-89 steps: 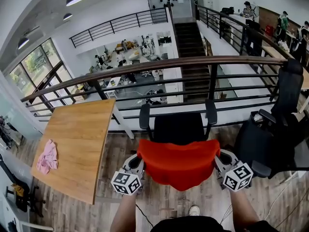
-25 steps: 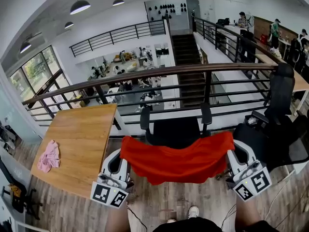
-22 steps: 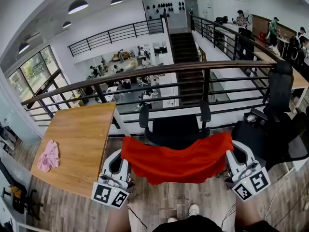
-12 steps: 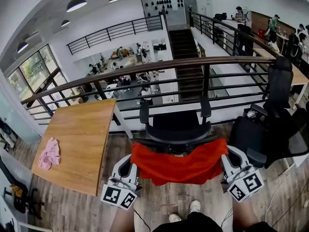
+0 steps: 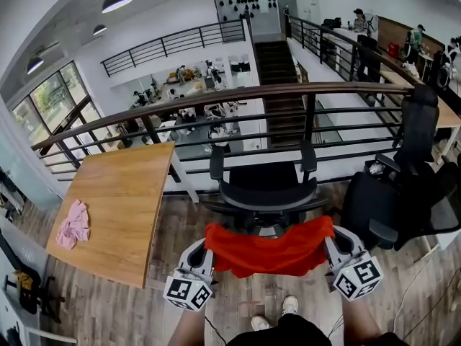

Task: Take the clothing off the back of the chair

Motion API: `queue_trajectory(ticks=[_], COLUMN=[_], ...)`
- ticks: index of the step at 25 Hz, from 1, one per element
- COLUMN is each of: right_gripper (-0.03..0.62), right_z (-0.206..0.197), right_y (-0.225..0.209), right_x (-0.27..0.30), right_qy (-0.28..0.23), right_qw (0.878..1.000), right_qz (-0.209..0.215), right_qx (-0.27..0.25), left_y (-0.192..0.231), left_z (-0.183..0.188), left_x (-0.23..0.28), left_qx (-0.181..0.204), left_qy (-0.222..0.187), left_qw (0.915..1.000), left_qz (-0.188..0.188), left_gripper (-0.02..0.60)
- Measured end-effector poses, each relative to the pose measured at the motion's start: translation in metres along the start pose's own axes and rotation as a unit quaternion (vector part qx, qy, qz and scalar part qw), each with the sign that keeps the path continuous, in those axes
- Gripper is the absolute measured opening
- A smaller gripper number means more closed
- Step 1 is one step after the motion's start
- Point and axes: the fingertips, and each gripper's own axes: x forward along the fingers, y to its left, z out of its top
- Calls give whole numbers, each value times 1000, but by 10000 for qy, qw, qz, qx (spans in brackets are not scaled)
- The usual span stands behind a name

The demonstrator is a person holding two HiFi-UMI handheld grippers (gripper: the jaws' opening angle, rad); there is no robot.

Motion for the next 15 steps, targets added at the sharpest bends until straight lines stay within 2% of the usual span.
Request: queue_trajectory(ticks=[8,15], right_gripper=[46,46], right_z=[-40,-63], right_y=[-7,-10], right_x=[3,2], right_qy=[349,547], right_qw=[9993,9984], right_qz=[-137,-156], right_qx=[23,-2], left_y=[2,1], left_z=[-35,-56], left_x=[-1,-1], left_qx=[-244,-241], left_qy=[279,393], left_qw=[9993,9989], left_qz=[49,32], left_gripper=[29,29])
